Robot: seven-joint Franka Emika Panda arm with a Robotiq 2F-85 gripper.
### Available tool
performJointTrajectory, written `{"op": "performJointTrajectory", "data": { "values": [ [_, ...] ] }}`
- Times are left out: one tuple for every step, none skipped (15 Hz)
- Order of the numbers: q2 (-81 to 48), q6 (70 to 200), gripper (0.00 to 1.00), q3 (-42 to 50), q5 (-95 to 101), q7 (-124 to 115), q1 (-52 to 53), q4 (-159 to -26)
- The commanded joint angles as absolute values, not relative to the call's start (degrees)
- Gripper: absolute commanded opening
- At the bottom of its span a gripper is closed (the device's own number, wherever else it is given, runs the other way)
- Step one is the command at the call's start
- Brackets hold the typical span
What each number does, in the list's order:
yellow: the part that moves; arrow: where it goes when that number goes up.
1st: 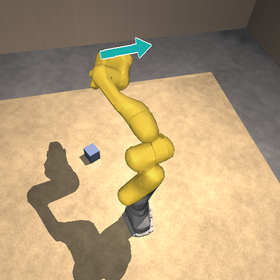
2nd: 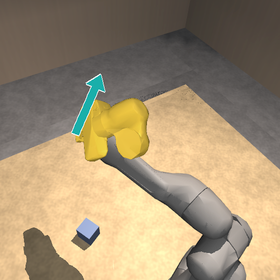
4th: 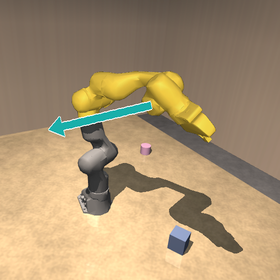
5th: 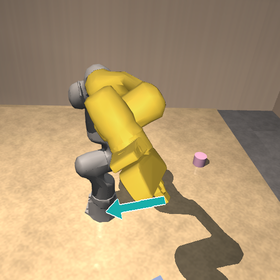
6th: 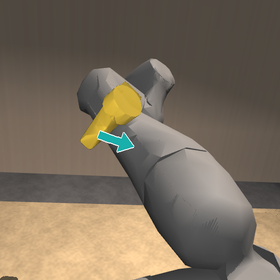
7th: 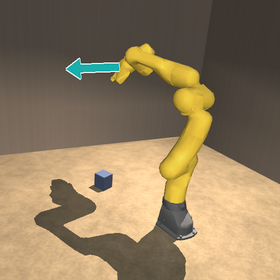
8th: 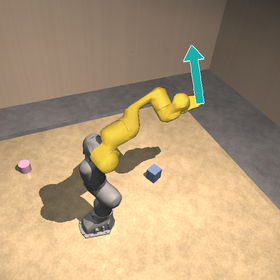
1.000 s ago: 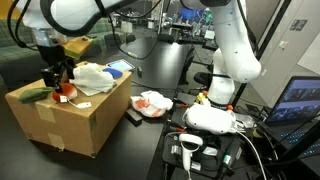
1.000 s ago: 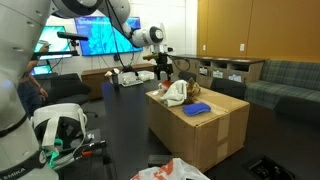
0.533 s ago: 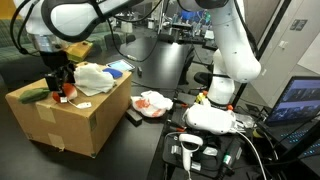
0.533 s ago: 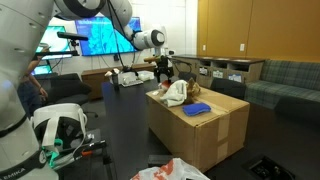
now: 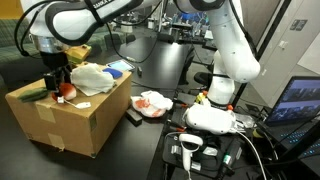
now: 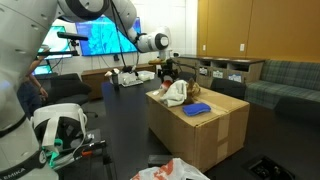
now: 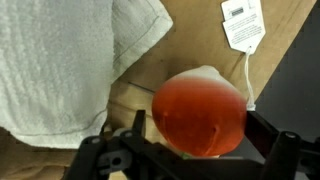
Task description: Swap the things on the box with the things on the table
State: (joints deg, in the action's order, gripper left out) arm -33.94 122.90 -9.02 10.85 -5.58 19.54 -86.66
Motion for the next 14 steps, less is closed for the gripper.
{"op": "performJointTrajectory", "data": {
  "values": [
    [-35.2, 122.9, 1.00, -9.2, 9.8, -3.4, 19.0, -84.7],
    [-35.4, 122.7, 0.75, -9.1, 9.9, -3.3, 19.0, -84.6],
    [-35.4, 122.3, 0.75, -9.1, 10.0, -3.1, 19.0, -84.6],
    [-35.5, 121.7, 0.68, -9.1, 10.0, -2.7, 19.1, -84.4],
    [-35.2, 121.4, 0.58, -9.1, 10.2, -2.4, 19.1, -84.7],
    [-34.7, 121.0, 0.51, -9.4, 10.2, -1.2, 18.9, -85.2],
    [-34.3, 120.8, 0.43, -9.4, 10.5, -0.3, 19.0, -85.7],
    [-33.8, 120.7, 0.36, -9.5, 10.9, 0.7, 19.1, -86.3],
    [-33.1, 120.3, 0.30, -9.7, 11.1, 2.2, 19.0, -87.0],
    [-32.5, 120.0, 0.21, -10.1, 11.3, 4.2, 19.0, -87.5],
    [-31.7, 119.6, 0.15, -10.5, 11.6, 6.5, 19.0, -88.5],
    [-30.8, 119.2, 0.08, -10.8, 12.2, 8.4, 19.2, -89.4],
    [-29.8, 118.4, 0.09, -11.2, 12.8, 10.7, 19.4, -90.4],
    [-28.5, 117.9, 0.09, -11.7, 13.6, 12.5, 19.6, -91.8]
  ]
}}
